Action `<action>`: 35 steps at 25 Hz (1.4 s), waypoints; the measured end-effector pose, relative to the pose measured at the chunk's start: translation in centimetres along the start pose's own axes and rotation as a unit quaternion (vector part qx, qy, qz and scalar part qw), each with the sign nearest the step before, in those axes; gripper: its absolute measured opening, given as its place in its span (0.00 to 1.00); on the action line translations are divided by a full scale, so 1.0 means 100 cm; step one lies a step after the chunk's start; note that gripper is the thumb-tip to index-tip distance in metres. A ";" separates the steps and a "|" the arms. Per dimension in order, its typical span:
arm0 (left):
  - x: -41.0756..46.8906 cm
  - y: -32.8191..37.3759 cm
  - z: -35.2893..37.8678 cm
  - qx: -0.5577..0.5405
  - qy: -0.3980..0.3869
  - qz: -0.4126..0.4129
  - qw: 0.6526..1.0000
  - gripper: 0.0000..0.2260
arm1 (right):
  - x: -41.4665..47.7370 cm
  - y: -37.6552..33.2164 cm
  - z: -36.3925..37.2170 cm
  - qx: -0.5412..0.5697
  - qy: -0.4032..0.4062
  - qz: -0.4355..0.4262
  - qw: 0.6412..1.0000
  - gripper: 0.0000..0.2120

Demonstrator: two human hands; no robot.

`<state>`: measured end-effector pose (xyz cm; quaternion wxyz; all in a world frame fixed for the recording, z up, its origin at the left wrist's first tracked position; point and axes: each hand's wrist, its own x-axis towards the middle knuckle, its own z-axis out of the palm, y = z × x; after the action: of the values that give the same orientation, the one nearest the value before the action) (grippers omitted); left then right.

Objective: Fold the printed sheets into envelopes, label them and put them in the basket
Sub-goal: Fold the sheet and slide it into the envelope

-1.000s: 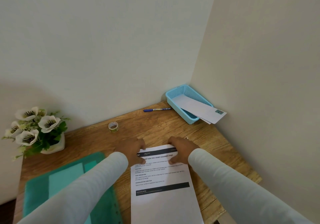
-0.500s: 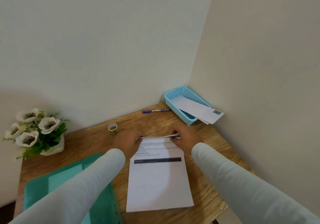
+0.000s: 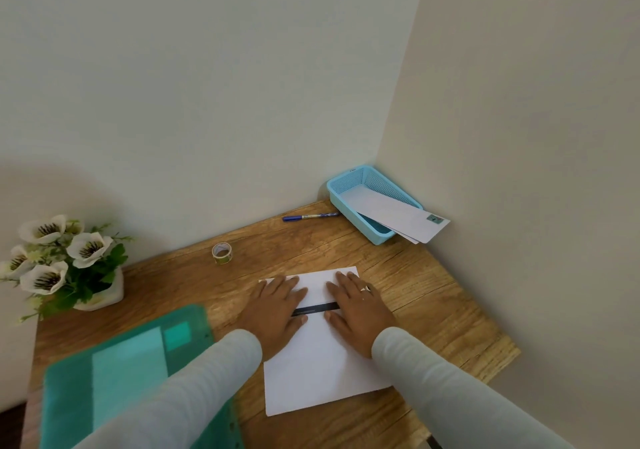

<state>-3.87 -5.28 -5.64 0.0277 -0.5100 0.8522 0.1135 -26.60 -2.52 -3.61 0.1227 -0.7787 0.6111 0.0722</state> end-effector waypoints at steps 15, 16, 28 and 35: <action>0.012 -0.021 0.018 0.067 -0.012 -0.108 0.992 0.32 | 0.020 -0.042 0.025 -0.025 0.016 0.001 1.000 0.36; 0.011 -0.022 0.018 0.070 -0.011 -0.108 0.992 0.32 | 0.024 -0.047 0.027 -0.018 0.015 -0.017 1.000 0.35; 0.009 -0.021 -0.004 0.084 -0.012 -0.104 0.991 0.35 | 0.026 0.030 0.000 -0.011 -0.009 0.030 0.999 0.37; 0.035 -0.022 -0.038 0.020 -0.079 -0.097 0.992 0.36 | 0.036 0.023 -0.031 0.046 -0.019 0.064 0.997 0.42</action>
<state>-3.35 -10.14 -2.88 0.1155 -0.5792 0.7959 0.1332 -28.03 -7.28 -1.78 0.1648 -0.7304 0.6595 0.0664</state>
